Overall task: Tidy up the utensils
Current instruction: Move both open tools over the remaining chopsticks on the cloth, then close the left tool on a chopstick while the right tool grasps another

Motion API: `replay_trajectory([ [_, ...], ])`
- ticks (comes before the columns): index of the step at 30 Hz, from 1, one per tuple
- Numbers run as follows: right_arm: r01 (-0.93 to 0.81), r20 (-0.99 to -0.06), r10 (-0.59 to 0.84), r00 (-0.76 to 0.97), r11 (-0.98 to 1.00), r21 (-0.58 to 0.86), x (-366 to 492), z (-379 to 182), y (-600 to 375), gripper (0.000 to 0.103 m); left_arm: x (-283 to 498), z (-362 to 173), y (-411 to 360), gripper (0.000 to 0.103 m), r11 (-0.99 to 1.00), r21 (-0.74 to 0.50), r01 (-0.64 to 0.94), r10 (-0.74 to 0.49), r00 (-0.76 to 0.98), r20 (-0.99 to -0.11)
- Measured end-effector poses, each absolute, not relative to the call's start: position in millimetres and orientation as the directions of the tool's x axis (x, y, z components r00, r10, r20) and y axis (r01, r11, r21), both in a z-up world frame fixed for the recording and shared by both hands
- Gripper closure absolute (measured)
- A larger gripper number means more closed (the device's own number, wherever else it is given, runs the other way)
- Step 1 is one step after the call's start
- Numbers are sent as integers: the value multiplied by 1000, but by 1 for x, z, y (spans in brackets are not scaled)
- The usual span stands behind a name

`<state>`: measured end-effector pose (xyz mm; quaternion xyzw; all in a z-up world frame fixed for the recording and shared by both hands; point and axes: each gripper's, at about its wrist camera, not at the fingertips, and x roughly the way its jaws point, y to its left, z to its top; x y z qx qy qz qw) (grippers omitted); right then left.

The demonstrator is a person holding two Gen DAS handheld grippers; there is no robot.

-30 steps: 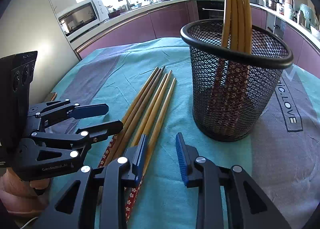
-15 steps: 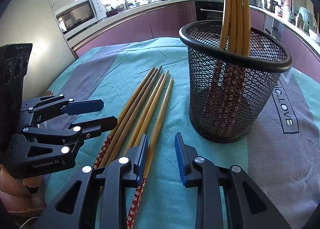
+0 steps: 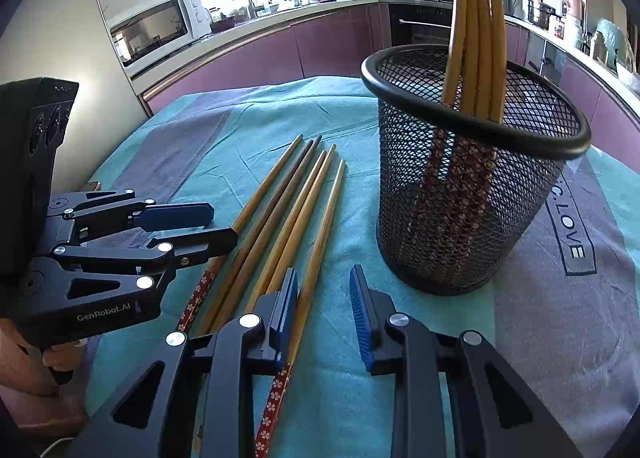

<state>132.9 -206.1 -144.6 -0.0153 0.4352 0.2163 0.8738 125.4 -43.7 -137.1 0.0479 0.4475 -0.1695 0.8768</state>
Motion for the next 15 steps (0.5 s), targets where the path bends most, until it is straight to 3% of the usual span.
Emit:
replay_trajectory([
  [4,-390,-767,357,533,908,151,137,-145,-204,78,134,-140,-46,72,940,-65,334,-248,543,-803],
  [9,-380,-763,378,525,906,188,139,-147,-210,94,140,-140,-45,88,943,-89,321,-258,534,-805],
  [15,-350,-750,408,521,903,248,138,-147,-223,97,134,-139,-40,94,947,-127,295,-274,537,-798],
])
